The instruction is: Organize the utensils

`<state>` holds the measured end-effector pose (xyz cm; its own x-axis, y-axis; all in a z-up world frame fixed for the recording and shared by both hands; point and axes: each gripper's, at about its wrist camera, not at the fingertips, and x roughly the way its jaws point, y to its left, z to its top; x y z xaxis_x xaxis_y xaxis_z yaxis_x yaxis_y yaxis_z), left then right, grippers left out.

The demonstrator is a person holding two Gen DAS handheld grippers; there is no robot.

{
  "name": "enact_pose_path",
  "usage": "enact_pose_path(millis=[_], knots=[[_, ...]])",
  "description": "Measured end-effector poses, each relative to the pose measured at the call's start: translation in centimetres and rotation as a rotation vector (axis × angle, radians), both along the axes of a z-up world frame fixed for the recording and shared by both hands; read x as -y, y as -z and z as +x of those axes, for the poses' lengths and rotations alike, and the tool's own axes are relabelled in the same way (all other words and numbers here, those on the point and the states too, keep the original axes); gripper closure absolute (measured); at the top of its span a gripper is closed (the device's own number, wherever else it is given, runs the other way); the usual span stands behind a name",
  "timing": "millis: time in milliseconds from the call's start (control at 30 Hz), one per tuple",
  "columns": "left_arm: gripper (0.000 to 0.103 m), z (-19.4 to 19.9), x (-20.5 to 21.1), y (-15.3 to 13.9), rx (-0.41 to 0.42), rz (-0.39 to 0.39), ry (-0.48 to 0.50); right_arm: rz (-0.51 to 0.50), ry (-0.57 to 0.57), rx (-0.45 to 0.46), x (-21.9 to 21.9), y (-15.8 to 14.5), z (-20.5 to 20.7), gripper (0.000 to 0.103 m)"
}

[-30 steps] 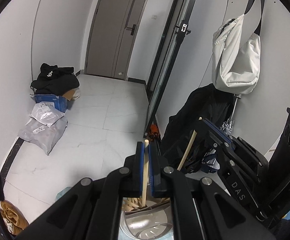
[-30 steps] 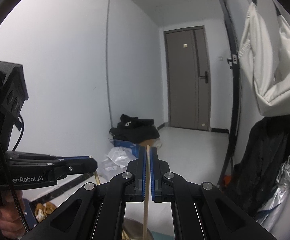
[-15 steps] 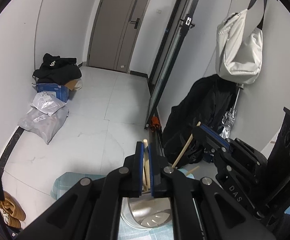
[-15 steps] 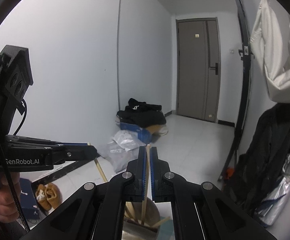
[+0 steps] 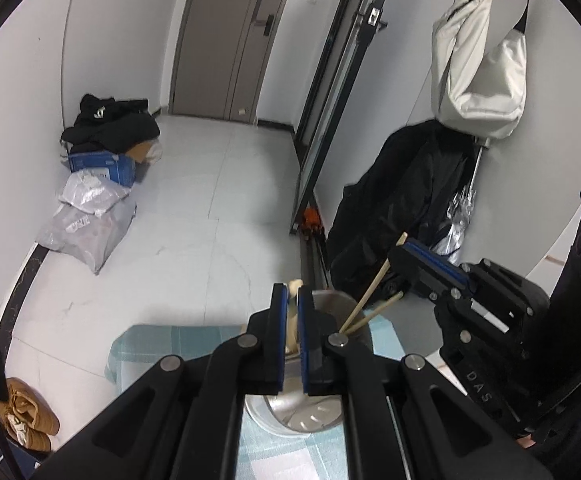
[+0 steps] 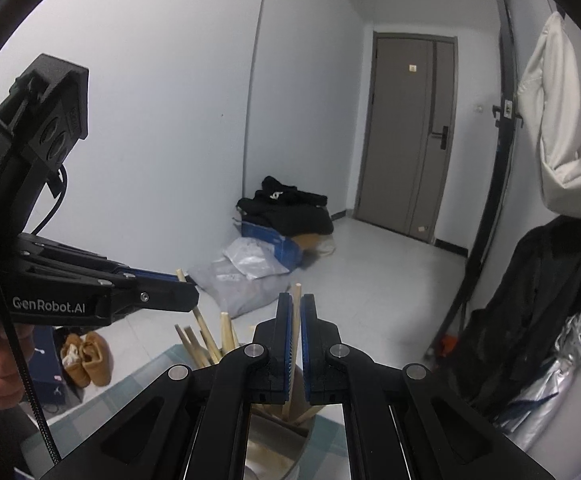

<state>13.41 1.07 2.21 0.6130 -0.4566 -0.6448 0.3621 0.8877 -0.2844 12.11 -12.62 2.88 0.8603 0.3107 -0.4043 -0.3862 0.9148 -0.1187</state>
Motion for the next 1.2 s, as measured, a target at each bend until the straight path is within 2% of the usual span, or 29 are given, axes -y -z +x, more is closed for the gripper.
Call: enact_pose_path(millis=[300, 367, 433, 467, 533, 600, 667, 700, 733, 767, 800, 833, 900, 933, 1000, 1033, 1100, 1200], knots=[[0.1, 0.2, 1.2, 1.9, -0.101, 0.04, 0.078, 0.021, -0.008, -0.182, 0.9, 2.8, 2.1, 0.099], [0.1, 0.0, 1.1, 2.0, -0.11, 0.046, 0.064, 0.033, -0.021, -0.248, 1.0, 3.6, 2.4, 0.098], [0.1, -0.4, 0.7, 1.7, -0.092, 0.068, 0.005, 0.035, -0.009, -0.258, 1.3, 4.0, 2.1, 0.096], [0.1, -0.6, 0.4, 1.4, -0.09, 0.052, -0.003, 0.051, -0.009, -0.257, 1.6, 3.9, 1.8, 0.096], [0.094, -1.3, 0.1, 0.8, -0.089, 0.033, -0.02, 0.088, 0.0, -0.262, 2.3, 3.6, 1.1, 0.082], [0.079, -2.1, 0.1, 0.2, -0.064, 0.039, -0.039, 0.12, 0.009, -0.257, 3.1, 3.2, 0.0, 0.08], [0.069, -3.1, -0.2, -0.5, -0.033, 0.043, -0.066, 0.145, 0.033, -0.253, 3.8, 2.9, -0.9, 0.078], [0.066, -3.6, -0.3, -0.8, -0.025, 0.052, -0.083, 0.158, 0.049, -0.25, 4.1, 2.6, -1.2, 0.071], [0.066, -3.8, -0.3, -1.1, -0.016, 0.06, -0.097, 0.175, 0.072, -0.234, 4.9, 2.2, -2.1, 0.057], [0.065, -4.2, -0.4, -1.6, 0.0, 0.06, -0.106, 0.183, 0.097, -0.221, 5.3, 2.0, -2.9, 0.049], [0.06, -4.8, -0.6, -2.1, 0.013, 0.06, -0.113, 0.201, 0.137, -0.204, 6.0, 1.5, -3.8, 0.039], [0.056, -4.8, -0.6, -2.4, 0.021, 0.062, -0.123, 0.227, 0.16, -0.191, 6.6, 1.1, -4.6, 0.038], [0.04, -5.8, -0.8, -3.3, 0.052, 0.062, -0.164, 0.266, 0.178, -0.188, 7.4, 0.2, -5.9, 0.038], [0.038, -6.5, -0.9, -3.9, 0.082, 0.055, -0.177, 0.272, 0.198, -0.176, 7.7, -0.5, -6.6, 0.035], [0.029, -7.8, -0.9, -5.0, 0.133, 0.067, -0.205, 0.244, 0.254, -0.106, 8.0, -2.3, -8.8, 0.03], [0.027, -8.5, -0.8, -5.5, 0.165, 0.076, -0.21, 0.237, 0.262, -0.085, 8.0, -2.8, -9.6, 0.028], [0.017, -9.7, -0.6, -6.3, 0.222, 0.095, -0.222, 0.234, 0.256, -0.048, 8.0, -4.3, -11.5, 0.024], [0.006, -11.9, -0.7, -7.4, 0.293, 0.104, -0.261, 0.195, 0.3, 0.014, 7.3, -6.4, -14.1, 0.022]])
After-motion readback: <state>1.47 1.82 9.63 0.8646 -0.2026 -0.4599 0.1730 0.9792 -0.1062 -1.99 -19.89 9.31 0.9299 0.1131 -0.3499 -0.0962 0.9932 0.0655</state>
